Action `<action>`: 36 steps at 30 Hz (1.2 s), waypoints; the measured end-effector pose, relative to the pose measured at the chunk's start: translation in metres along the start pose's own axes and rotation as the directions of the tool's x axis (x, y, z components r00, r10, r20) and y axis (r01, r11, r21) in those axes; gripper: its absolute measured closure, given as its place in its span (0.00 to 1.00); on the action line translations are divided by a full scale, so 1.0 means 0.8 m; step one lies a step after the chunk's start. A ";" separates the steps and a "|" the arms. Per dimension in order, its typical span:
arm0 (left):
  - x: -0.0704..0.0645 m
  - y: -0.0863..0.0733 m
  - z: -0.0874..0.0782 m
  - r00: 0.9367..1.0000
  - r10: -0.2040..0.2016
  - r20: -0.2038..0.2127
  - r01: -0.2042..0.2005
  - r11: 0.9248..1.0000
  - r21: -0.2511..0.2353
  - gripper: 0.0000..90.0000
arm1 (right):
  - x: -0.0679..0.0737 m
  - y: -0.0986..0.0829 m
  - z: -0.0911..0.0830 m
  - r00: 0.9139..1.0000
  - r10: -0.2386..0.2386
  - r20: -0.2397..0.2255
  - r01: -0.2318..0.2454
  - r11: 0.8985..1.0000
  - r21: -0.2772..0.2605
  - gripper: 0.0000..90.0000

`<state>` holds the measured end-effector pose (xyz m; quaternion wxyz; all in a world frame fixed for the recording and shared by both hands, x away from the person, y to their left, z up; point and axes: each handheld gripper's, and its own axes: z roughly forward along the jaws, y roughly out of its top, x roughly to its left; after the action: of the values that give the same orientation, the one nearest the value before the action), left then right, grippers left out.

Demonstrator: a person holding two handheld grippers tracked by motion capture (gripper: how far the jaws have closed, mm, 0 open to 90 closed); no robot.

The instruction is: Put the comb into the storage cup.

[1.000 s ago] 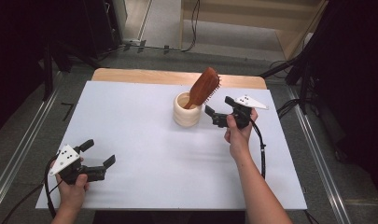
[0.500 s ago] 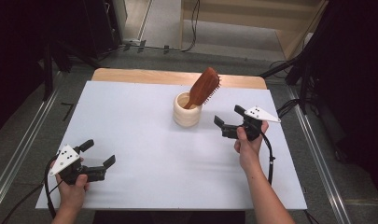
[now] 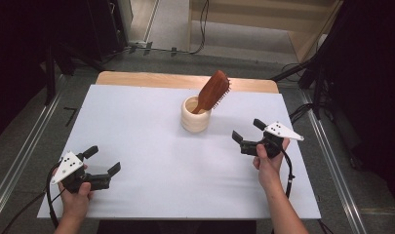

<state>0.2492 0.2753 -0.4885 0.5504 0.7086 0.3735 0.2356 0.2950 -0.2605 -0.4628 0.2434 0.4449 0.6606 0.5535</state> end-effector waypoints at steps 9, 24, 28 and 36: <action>0.000 0.000 0.000 1.000 0.002 0.002 -0.002 1.000 -0.001 0.00 | -0.001 -0.011 -0.022 1.000 -0.025 0.013 0.025 1.000 -0.001 0.00; 0.000 0.000 0.000 1.000 0.002 0.002 -0.002 1.000 -0.003 0.00 | -0.011 -0.032 -0.063 0.999 -0.025 0.043 0.026 1.000 -0.003 0.00; 0.000 0.000 -0.001 1.000 0.001 0.002 -0.001 1.000 -0.002 0.00 | -0.013 -0.037 -0.072 0.998 -0.022 0.053 0.023 1.000 -0.006 0.00; 0.000 0.000 -0.001 1.000 0.002 0.002 -0.002 1.000 -0.001 0.00 | -0.016 -0.046 -0.088 0.998 -0.030 0.058 0.030 1.000 0.003 0.00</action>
<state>0.2488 0.2758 -0.4887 0.5511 0.7088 0.3722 0.2355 0.2321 -0.3075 -0.4807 0.2705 0.4511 0.6606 0.5357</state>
